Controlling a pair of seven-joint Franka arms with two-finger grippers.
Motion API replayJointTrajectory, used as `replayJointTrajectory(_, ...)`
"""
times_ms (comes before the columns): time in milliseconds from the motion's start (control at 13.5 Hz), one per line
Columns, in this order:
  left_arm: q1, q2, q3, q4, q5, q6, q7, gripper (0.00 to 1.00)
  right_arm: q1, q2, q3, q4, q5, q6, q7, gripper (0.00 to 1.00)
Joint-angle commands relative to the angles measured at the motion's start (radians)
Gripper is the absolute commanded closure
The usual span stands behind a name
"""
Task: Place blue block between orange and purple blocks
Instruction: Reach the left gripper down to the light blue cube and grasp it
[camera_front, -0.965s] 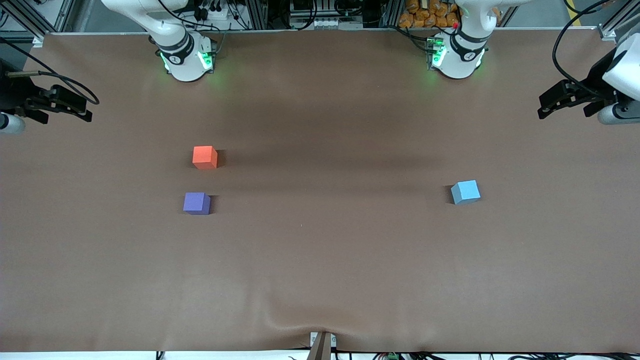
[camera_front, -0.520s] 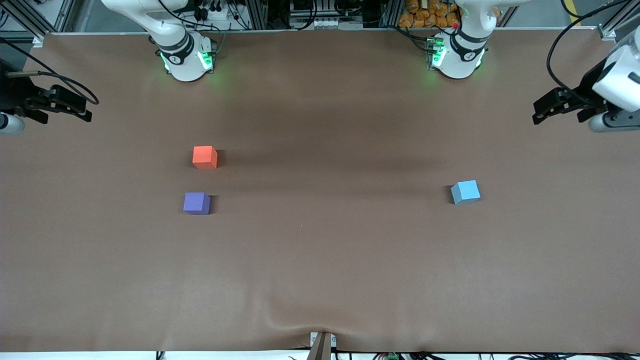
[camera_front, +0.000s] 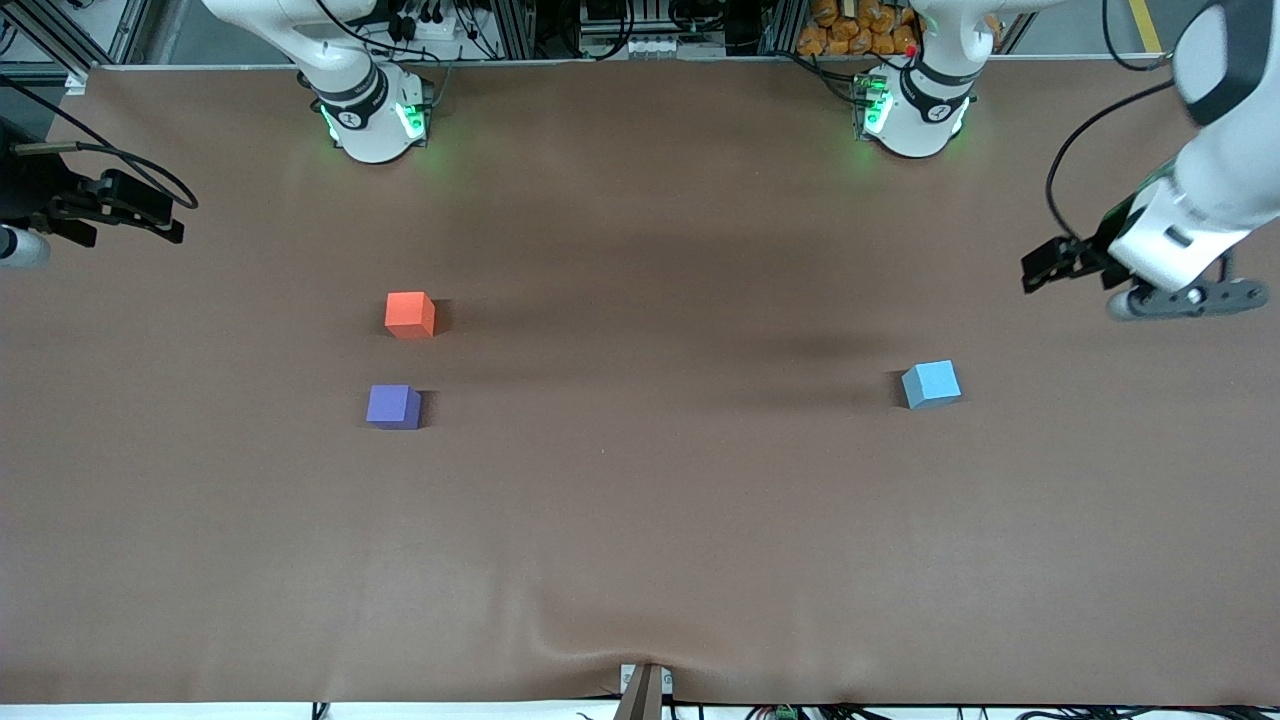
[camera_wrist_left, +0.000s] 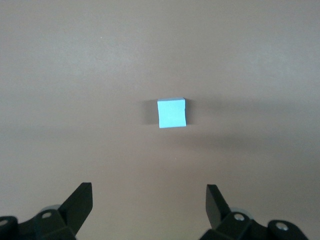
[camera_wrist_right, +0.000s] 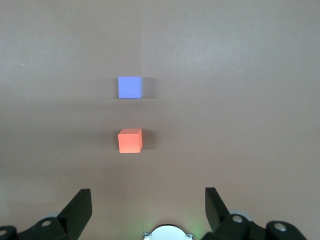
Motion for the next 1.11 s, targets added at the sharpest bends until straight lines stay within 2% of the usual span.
replayJointTrajectory(0,0.009,0.002,-0.006,-0.137,-0.009,0.158,0.015,0.0,-0.001,0.006,-0.002,0.014,0.006,-0.014,-0.008,0.0)
replayJointTrajectory(223,0.01,0.065,-0.006,-0.267,-0.009,0.396,0.016,0.0,0.001,0.006,-0.002,0.014,0.004,-0.014,-0.008,0.0)
replayJointTrajectory(371,0.013,0.137,-0.006,-0.309,-0.009,0.529,0.015,0.0,0.002,0.006,-0.002,0.014,0.006,-0.014,-0.008,0.0)
replayJointTrajectory(817,0.029,0.292,-0.009,-0.329,-0.023,0.7,-0.007,0.0,0.004,0.006,-0.002,0.014,0.006,-0.017,-0.008,0.0)
replayJointTrajectory(1039,0.023,0.331,-0.011,-0.326,-0.022,0.729,-0.007,0.0,0.002,0.006,-0.002,0.014,0.006,-0.017,-0.008,0.0)
